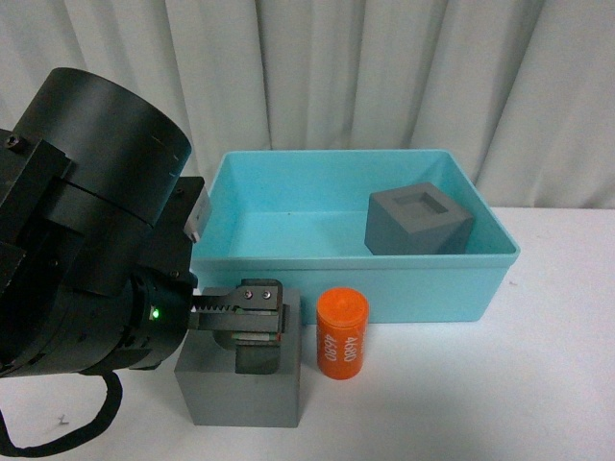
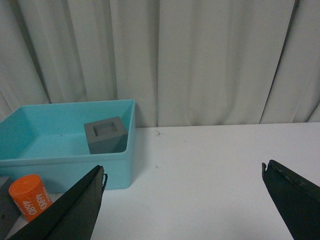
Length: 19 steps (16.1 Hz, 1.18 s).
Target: Place gray and orange parts in blue box
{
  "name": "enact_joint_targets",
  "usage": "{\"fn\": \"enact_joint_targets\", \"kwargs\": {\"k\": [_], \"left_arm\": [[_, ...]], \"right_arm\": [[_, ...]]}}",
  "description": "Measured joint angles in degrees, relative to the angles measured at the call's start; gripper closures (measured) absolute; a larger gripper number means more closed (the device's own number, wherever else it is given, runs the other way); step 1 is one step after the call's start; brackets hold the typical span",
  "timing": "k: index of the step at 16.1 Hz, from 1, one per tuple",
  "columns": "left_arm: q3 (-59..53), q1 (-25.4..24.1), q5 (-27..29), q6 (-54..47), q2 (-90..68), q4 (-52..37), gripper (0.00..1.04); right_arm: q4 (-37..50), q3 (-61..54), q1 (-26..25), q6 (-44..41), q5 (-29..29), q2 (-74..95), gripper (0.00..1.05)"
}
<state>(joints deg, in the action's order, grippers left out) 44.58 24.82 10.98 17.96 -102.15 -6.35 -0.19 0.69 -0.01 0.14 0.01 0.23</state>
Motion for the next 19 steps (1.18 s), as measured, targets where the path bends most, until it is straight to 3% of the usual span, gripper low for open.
{"fn": "enact_joint_targets", "kwargs": {"k": [1, 7, 8, 11, 15, 19], "left_arm": [[0.0, 0.1, 0.0, -0.4, 0.0, -0.1, 0.14], [0.1, 0.1, -0.4, -0.5, 0.0, -0.1, 0.78], [0.1, 0.1, -0.7, -1.0, 0.0, -0.1, 0.84], [-1.2, -0.9, -1.4, -2.8, 2.8, 1.0, 0.86], [-3.8, -6.1, -4.7, -6.4, 15.1, 7.8, 0.86], [3.2, -7.2, -8.9, -7.5, 25.5, 16.0, 0.86]], "right_arm": [[0.0, 0.0, 0.0, 0.0, 0.0, 0.0, 0.06], [0.0, 0.0, 0.0, 0.0, 0.0, 0.0, 0.06], [0.0, 0.0, 0.0, 0.0, 0.0, 0.0, 0.06], [0.0, 0.0, 0.0, 0.0, 0.0, 0.0, 0.06], [0.0, 0.0, 0.0, 0.0, 0.0, 0.0, 0.06], [0.0, 0.0, 0.0, 0.0, 0.0, 0.0, 0.06]]}}
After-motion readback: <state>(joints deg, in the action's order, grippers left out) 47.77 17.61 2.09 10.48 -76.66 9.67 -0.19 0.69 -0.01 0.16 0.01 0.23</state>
